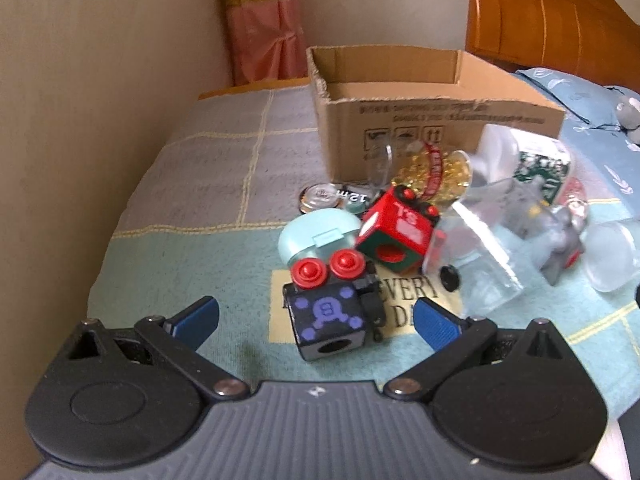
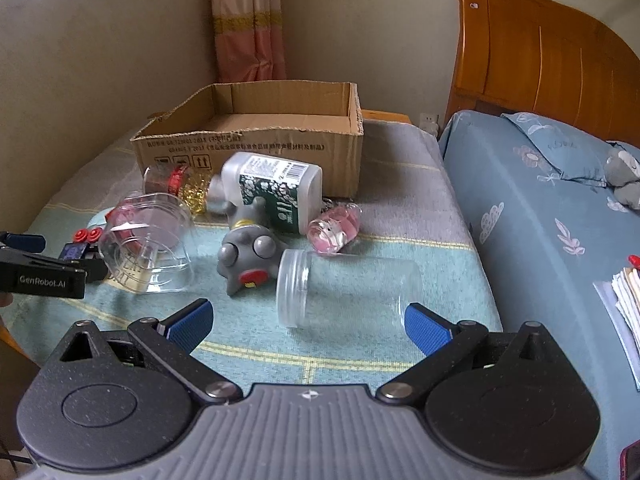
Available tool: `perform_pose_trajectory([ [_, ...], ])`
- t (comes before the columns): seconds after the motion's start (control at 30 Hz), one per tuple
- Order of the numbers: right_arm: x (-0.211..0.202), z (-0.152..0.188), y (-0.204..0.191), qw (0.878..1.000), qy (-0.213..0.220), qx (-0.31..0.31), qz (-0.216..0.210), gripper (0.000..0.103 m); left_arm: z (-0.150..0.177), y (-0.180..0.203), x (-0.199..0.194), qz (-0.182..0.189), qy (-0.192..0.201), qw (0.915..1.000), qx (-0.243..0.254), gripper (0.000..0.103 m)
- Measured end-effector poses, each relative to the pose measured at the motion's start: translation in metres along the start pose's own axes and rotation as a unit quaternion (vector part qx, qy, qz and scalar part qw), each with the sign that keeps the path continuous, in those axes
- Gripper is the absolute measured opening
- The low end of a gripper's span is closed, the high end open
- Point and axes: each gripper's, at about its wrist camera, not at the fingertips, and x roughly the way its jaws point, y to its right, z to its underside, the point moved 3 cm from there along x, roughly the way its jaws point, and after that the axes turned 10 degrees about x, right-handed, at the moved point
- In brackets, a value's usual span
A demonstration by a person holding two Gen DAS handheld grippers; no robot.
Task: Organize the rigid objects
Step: 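Grasp the black cube with the left tool while the right tool grasps the clear jar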
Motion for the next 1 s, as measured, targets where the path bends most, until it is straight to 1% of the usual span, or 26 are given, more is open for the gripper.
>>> perform_pose_trajectory([
  [0.07, 0.003, -0.001, 0.002, 1.0, -0.003, 0.003, 0.002, 0.103, 0.0, -0.003, 0.005, -0.001, -0.007, 1.0, -0.002, 0.102],
  [0.23, 0.009, -0.003, 0.007, 1.0, -0.01, 0.007, 0.006, 0.103, 0.006, -0.013, 0.012, -0.017, -0.02, 0.9996, -0.001, 0.102],
  [0.3, 0.012, -0.003, 0.01, 1.0, -0.013, 0.008, 0.008, 0.103, 0.008, -0.017, 0.01, -0.013, -0.021, 0.9997, -0.004, 0.102],
  [0.4, 0.016, -0.002, 0.015, 1.0, -0.018, 0.012, 0.015, 0.103, 0.008, -0.016, 0.01, -0.008, -0.014, 0.9998, 0.007, 0.102],
  [0.53, 0.023, -0.002, 0.02, 0.999, -0.028, 0.025, 0.014, 0.103, 0.005, -0.01, 0.012, 0.011, -0.006, 0.9997, 0.02, 0.102],
  [0.73, 0.035, -0.006, 0.019, 0.999, -0.035, 0.027, 0.018, 0.103, 0.002, -0.01, 0.017, 0.032, -0.007, 0.9995, 0.002, 0.101],
  [0.83, 0.043, -0.01, 0.018, 0.999, -0.038, 0.028, 0.019, 0.103, 0.001, -0.01, 0.017, 0.041, -0.005, 0.9992, -0.002, 0.098],
  [0.9, 0.048, -0.012, 0.016, 0.999, -0.04, 0.028, 0.021, 0.103, 0.0, -0.01, 0.018, 0.048, -0.004, 0.9989, -0.004, 0.092],
  [0.93, 0.051, -0.013, 0.015, 0.998, -0.042, 0.028, 0.022, 0.103, -0.001, -0.01, 0.017, 0.049, -0.003, 0.9988, -0.004, 0.09],
  [1.0, 0.056, -0.016, 0.014, 0.998, -0.043, 0.03, 0.027, 0.103, -0.003, -0.008, 0.016, 0.052, -0.003, 0.9987, 0.0, 0.083],
])
